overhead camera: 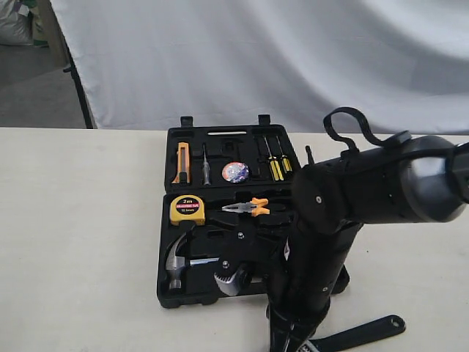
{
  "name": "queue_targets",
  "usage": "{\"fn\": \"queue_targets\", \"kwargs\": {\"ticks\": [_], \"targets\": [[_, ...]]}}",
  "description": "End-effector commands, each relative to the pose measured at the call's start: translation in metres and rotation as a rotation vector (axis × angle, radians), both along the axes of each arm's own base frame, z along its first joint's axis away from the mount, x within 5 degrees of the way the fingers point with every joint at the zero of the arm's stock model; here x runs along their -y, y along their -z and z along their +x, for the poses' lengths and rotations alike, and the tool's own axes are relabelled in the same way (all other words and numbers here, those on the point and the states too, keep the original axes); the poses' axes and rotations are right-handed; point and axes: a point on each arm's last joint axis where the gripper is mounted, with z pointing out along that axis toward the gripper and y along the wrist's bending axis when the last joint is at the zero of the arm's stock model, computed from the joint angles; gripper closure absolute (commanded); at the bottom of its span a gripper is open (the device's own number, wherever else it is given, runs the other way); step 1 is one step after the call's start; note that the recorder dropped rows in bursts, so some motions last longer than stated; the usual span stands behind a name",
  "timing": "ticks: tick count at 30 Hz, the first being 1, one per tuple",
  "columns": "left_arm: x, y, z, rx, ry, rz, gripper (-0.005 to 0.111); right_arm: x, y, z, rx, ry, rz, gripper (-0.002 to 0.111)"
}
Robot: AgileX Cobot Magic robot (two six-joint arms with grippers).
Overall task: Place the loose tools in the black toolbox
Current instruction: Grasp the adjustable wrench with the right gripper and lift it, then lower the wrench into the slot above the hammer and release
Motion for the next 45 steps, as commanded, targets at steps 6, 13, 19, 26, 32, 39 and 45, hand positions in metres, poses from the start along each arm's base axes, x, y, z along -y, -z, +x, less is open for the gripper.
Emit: {"fn": "queue_targets", "kwargs": {"ticks": [6, 13, 19, 26, 32, 39, 45], "targets": [[-0.001, -0.002, -0.001, 0.013, -0.026, 0.002, 0.106, 0.007, -0.002, -0.002, -0.010, -0.038, -0.060, 0.039], [-0.001, -0.002, -0.001, 0.013, -0.026, 0.002, 0.106, 0.008, 0.023, -0.005, -0.055, -0.064, -0.116, 0.039], [-0.001, -0.002, -0.001, 0.013, -0.026, 0.002, 0.106, 0.008, 0.040, -0.014, 0.046, -0.107, -0.114, 0.053], [-0.001, -0.002, -0.001, 0.013, -0.026, 0.002, 0.106, 0.001, 0.034, -0.019, 0.083, -0.151, -0.097, 0.108], [-0.001, -0.002, -0.001, 0.013, -0.026, 0.002, 0.106, 0.002, -0.001, -0.015, 0.170, -0.159, -0.033, 0.108], [-0.001, -0.002, -0.001, 0.013, -0.026, 0.002, 0.106, 0.007, -0.057, 0.003, 0.235, -0.106, 0.007, 0.108], [-0.001, -0.002, -0.001, 0.013, -0.026, 0.002, 0.106, 0.005, -0.083, 0.029, 0.322, -0.035, 0.083, 0.108]]}}
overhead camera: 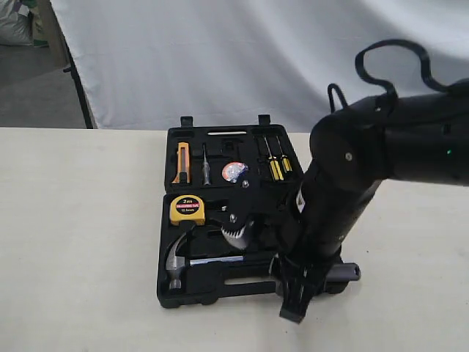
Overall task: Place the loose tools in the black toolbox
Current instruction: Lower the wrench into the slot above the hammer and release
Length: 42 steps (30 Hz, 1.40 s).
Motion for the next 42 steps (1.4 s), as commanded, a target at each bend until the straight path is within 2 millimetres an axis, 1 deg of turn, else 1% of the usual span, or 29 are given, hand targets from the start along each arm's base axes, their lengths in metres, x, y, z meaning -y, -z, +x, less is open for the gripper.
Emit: {"fn": "queue_targets", "kwargs": {"ticks": [1, 2, 5, 9, 13, 14, 15, 16, 18, 21, 27, 35, 42], "targets": [[-0.001, -0.002, -0.001, 0.013, -0.026, 0.002, 0.106, -0.003, -0.021, 0.017, 0.091, 0.027, 0.079, 0.108], [-0.001, -0.002, -0.001, 0.013, -0.026, 0.002, 0.106, -0.008, -0.025, 0.022, 0.116, 0.026, 0.104, 0.108], [-0.001, -0.002, -0.001, 0.013, -0.026, 0.002, 0.106, -0.021, -0.026, 0.034, 0.145, 0.027, 0.140, 0.108], [-0.001, -0.002, -0.001, 0.013, -0.026, 0.002, 0.106, -0.043, -0.012, 0.057, 0.139, 0.033, 0.139, 0.108], [-0.001, -0.002, -0.001, 0.013, -0.026, 0.002, 0.106, -0.067, 0.010, 0.080, 0.124, 0.061, 0.140, 0.108], [-0.001, -0.002, -0.001, 0.013, -0.026, 0.002, 0.106, -0.077, 0.021, 0.091, 0.119, 0.066, 0.136, 0.108], [-0.001, -0.002, -0.001, 0.013, -0.026, 0.002, 0.106, -0.081, 0.026, 0.094, 0.117, 0.066, 0.135, 0.108], [-0.001, -0.002, -0.001, 0.013, -0.026, 0.002, 0.106, -0.088, 0.038, 0.101, 0.109, 0.068, 0.127, 0.108], [-0.001, -0.002, -0.001, 0.013, -0.026, 0.002, 0.106, -0.094, 0.049, 0.108, 0.102, 0.068, 0.117, 0.108], [-0.001, -0.002, -0.001, 0.013, -0.026, 0.002, 0.106, -0.097, 0.061, 0.111, 0.092, 0.065, 0.100, 0.108], [-0.001, -0.002, -0.001, 0.013, -0.026, 0.002, 0.106, -0.099, 0.072, 0.110, 0.054, 0.086, 0.104, 0.108], [-0.001, -0.002, -0.001, 0.013, -0.026, 0.002, 0.106, -0.105, 0.073, 0.106, -0.006, 0.147, 0.180, 0.108], [-0.001, -0.002, -0.001, 0.013, -0.026, 0.002, 0.106, -0.105, 0.075, 0.106, -0.027, 0.214, 0.187, 0.108]]}}
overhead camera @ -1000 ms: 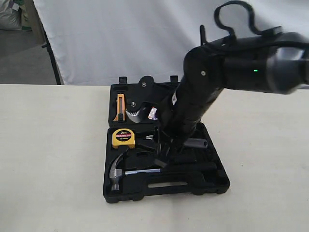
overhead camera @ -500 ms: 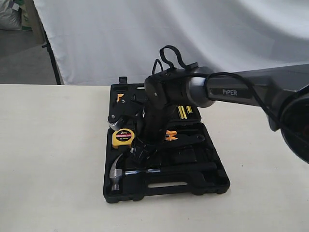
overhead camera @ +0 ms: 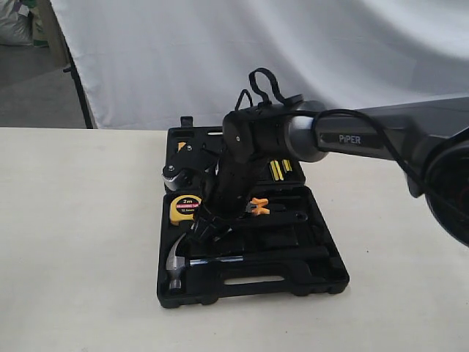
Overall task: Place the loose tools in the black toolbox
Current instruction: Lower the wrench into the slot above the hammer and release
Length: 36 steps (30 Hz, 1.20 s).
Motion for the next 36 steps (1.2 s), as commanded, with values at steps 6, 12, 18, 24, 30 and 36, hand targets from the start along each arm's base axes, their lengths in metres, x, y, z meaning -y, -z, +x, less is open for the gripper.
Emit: {"fn": "queue_targets", "kwargs": {"ticks": [6, 12, 18, 24, 30, 36], "targets": [[-0.001, -0.002, -0.001, 0.013, -0.026, 0.002, 0.106, -0.002, 0.005, -0.002, -0.048, 0.062, 0.007, 0.108], [-0.001, -0.002, -0.001, 0.013, -0.026, 0.002, 0.106, 0.003, 0.007, -0.002, -0.037, 0.032, -0.060, 0.108], [-0.001, -0.002, -0.001, 0.013, -0.026, 0.002, 0.106, 0.005, 0.007, -0.003, -0.047, 0.029, -0.075, 0.108], [-0.001, -0.002, -0.001, 0.013, -0.026, 0.002, 0.106, 0.008, 0.008, -0.003, -0.044, 0.013, -0.117, 0.108], [-0.001, -0.002, -0.001, 0.013, -0.026, 0.002, 0.106, 0.008, 0.008, -0.002, -0.045, 0.046, -0.104, 0.108], [-0.001, -0.002, -0.001, 0.013, -0.026, 0.002, 0.106, 0.008, 0.008, -0.002, -0.047, 0.060, -0.100, 0.108]]}}
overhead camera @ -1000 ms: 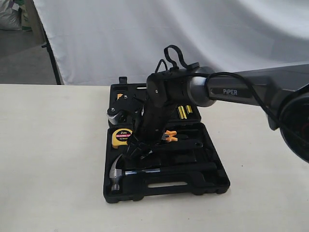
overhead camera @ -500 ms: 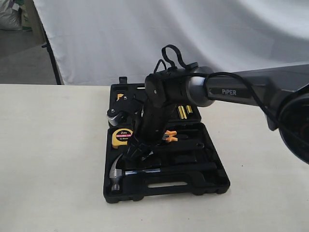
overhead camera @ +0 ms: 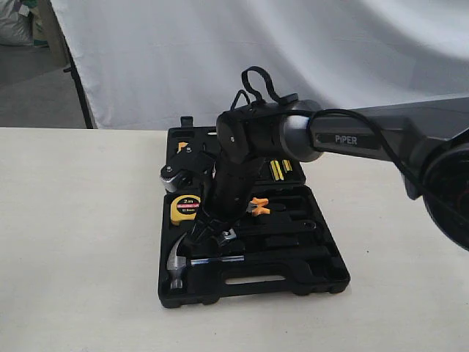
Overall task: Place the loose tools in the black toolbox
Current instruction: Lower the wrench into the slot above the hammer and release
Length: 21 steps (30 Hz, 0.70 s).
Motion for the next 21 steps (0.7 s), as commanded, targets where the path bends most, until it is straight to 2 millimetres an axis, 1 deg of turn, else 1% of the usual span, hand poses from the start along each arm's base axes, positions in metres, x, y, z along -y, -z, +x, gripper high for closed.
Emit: {"fn": "queue_targets", "kwargs": {"ticks": [1, 2, 3, 7, 9, 10, 15, 16, 17, 19, 21], "targets": [[-0.001, -0.002, -0.001, 0.013, -0.026, 0.002, 0.106, 0.006, 0.007, 0.002, -0.010, 0.007, -0.046, 0.107], [-0.001, -0.002, -0.001, 0.013, -0.026, 0.002, 0.106, 0.006, 0.007, 0.002, -0.010, 0.016, -0.043, 0.105], [-0.001, -0.002, -0.001, 0.013, -0.026, 0.002, 0.106, 0.006, 0.007, 0.003, -0.007, 0.031, -0.038, 0.100], [-0.001, -0.002, -0.001, 0.013, -0.026, 0.002, 0.106, 0.005, 0.002, 0.003, -0.005, 0.049, -0.028, 0.072], [-0.001, -0.002, -0.001, 0.013, -0.026, 0.002, 0.106, 0.006, -0.010, 0.002, 0.004, 0.041, -0.021, 0.062], [-0.001, -0.002, -0.001, 0.013, -0.026, 0.002, 0.106, 0.006, -0.016, 0.002, 0.012, 0.044, -0.012, 0.060], [-0.001, -0.002, -0.001, 0.013, -0.026, 0.002, 0.106, 0.012, -0.055, 0.004, 0.066, 0.058, 0.054, 0.060], [-0.001, -0.002, -0.001, 0.013, -0.026, 0.002, 0.106, 0.013, -0.059, 0.004, 0.072, 0.060, 0.060, 0.062], [-0.001, -0.002, -0.001, 0.013, -0.026, 0.002, 0.106, 0.017, -0.063, 0.005, 0.074, 0.069, 0.061, 0.066], [-0.001, -0.002, -0.001, 0.013, -0.026, 0.002, 0.106, 0.021, -0.064, 0.007, 0.064, 0.078, 0.051, 0.078], [-0.001, -0.002, -0.001, 0.013, -0.026, 0.002, 0.106, 0.025, -0.056, 0.008, 0.040, 0.086, 0.026, 0.094]]}}
